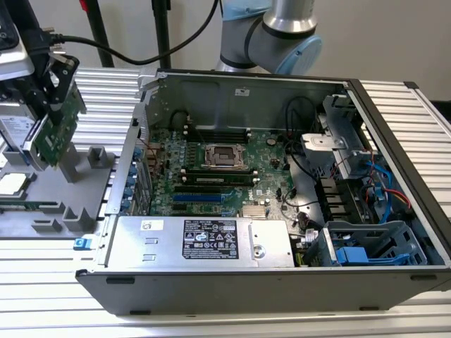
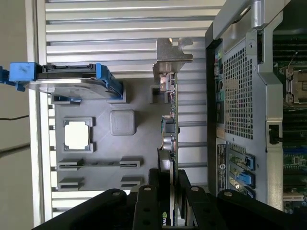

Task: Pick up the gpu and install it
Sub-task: 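Pick up the gpu and move the gpu toward the slot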

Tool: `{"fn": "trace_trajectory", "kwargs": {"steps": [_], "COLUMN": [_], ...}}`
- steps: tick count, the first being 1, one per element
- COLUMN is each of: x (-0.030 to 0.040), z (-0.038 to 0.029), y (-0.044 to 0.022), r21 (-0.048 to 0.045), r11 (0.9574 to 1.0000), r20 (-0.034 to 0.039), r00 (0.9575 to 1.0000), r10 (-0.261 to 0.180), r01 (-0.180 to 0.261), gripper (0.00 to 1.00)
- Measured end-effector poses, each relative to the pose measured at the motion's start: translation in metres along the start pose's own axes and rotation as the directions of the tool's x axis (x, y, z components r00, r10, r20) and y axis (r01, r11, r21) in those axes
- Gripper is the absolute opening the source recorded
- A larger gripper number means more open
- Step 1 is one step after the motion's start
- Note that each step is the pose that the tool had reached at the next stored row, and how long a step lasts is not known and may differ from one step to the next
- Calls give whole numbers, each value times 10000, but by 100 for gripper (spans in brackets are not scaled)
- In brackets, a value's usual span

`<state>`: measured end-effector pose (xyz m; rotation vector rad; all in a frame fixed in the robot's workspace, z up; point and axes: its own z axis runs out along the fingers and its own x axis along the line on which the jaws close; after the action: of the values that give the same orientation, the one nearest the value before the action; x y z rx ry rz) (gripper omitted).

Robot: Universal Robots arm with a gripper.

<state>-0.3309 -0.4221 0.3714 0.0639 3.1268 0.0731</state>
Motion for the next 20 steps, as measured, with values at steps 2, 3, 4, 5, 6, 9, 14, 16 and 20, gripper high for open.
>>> {"fn": "trace_trajectory", "kwargs": {"steps": [2,3,4,5,6,9,14,16,20], "x": [0,0,0,0,0,0,0,-1,-1], "z": [-4,-7,-10,-11,-12,-22,-48,-59,-84], "y": [0,0,0,1,1,1,2,3,4], "r21": [0,1,1,1,1,3,1,1,1], "r11": [10000,10000,10000,10000,10000,10000,10000,10000,10000], "r20": [0,-1,-1,0,-1,-3,-1,-1,-1], "r00": [10000,10000,10000,10000,10000,10000,10000,10000,10000], "r10": [0,0,0,0,0,0,0,0,1], "r01": [0,0,0,0,0,0,0,0,-1], "gripper": [0,0,0,0,0,0,0,0,0]}}
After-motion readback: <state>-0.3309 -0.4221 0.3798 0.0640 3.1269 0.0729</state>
